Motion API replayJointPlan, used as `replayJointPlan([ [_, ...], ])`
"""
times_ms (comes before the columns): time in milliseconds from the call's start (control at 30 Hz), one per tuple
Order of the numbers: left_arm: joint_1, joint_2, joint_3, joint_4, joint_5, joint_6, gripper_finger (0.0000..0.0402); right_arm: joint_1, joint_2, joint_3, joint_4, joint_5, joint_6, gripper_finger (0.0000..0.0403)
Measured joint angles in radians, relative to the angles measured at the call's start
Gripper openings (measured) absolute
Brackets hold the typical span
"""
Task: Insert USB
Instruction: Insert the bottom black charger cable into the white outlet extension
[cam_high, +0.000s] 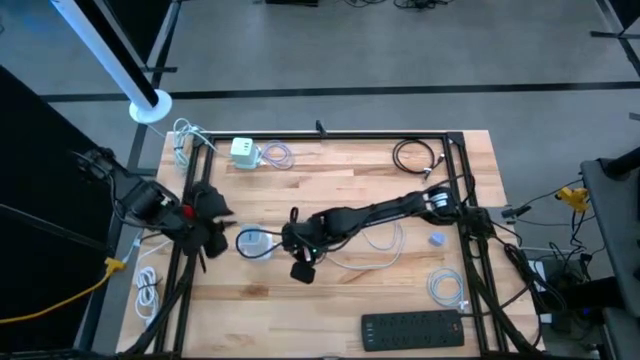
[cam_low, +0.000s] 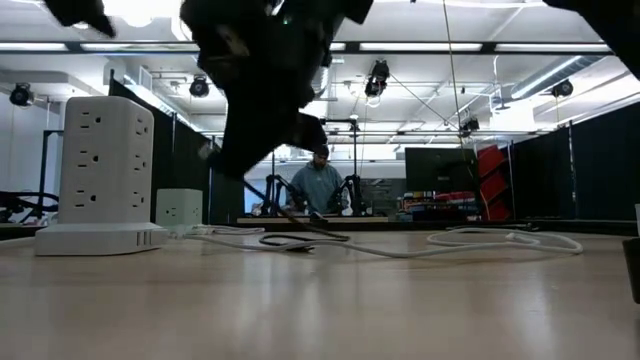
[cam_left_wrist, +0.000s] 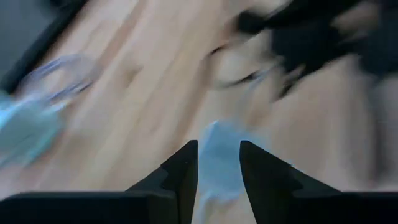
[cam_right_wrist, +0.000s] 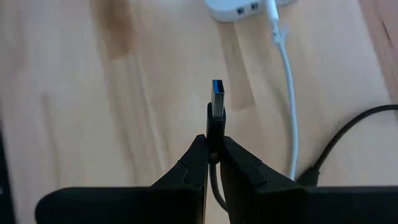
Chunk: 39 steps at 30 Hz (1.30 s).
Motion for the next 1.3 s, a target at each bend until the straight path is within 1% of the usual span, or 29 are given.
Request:
replayJointPlan([
  [67,-0.009,0.014,-0.006,0.146,0.0,0.094,0.0104,0.013,-0.017,0.0,0.024,0.041,-0.008,0.0015],
  [133,-0.01,0.035,-0.009,0.254,-0.004,0.165,0.0104,0.024,-0.047,0.0,0.036,0.077,-0.032,0.0015],
  [300,-0.009,0.111,-0.009,0.395,-0.089,0.253,0.0102,0.036,-0.127,0.001,0.114,0.127,-0.09,0.0015],
  [433,-0.008,0.179,-0.009,0.448,-0.183,0.255,0.0104,0.036,-0.164,0.003,0.126,0.156,-0.105,0.0015],
  [533,-0.006,0.231,-0.01,0.502,-0.273,0.209,0.0103,0.036,-0.181,0.003,0.129,0.158,-0.114,0.0015],
  [567,-0.005,0.248,-0.01,0.525,-0.289,0.198,0.0103,0.035,-0.184,0.003,0.132,0.16,-0.117,0.0015],
  [700,-0.002,0.314,-0.01,0.589,-0.295,0.172,0.0102,0.035,-0.185,0.003,0.132,0.159,-0.126,0.0015],
  [867,-0.001,0.362,-0.01,0.547,-0.299,0.091,0.0098,0.038,-0.19,0.003,0.114,0.156,-0.135,0.0015],
  [1067,-0.001,0.366,-0.008,0.435,-0.303,-0.008,0.008,0.044,-0.209,0.004,0.109,0.164,-0.146,0.0014],
  [1167,-0.001,0.366,-0.008,0.403,-0.296,-0.028,0.0071,0.047,-0.223,0.004,0.106,0.164,-0.146,0.0013],
  [1267,-0.001,0.366,-0.011,0.391,-0.287,-0.03,0.0066,0.05,-0.245,0.009,0.115,0.166,-0.156,0.0002],
  [1300,-0.001,0.366,-0.011,0.392,-0.287,-0.031,0.0066,0.051,-0.25,0.009,0.111,0.166,-0.16,0.0006],
])
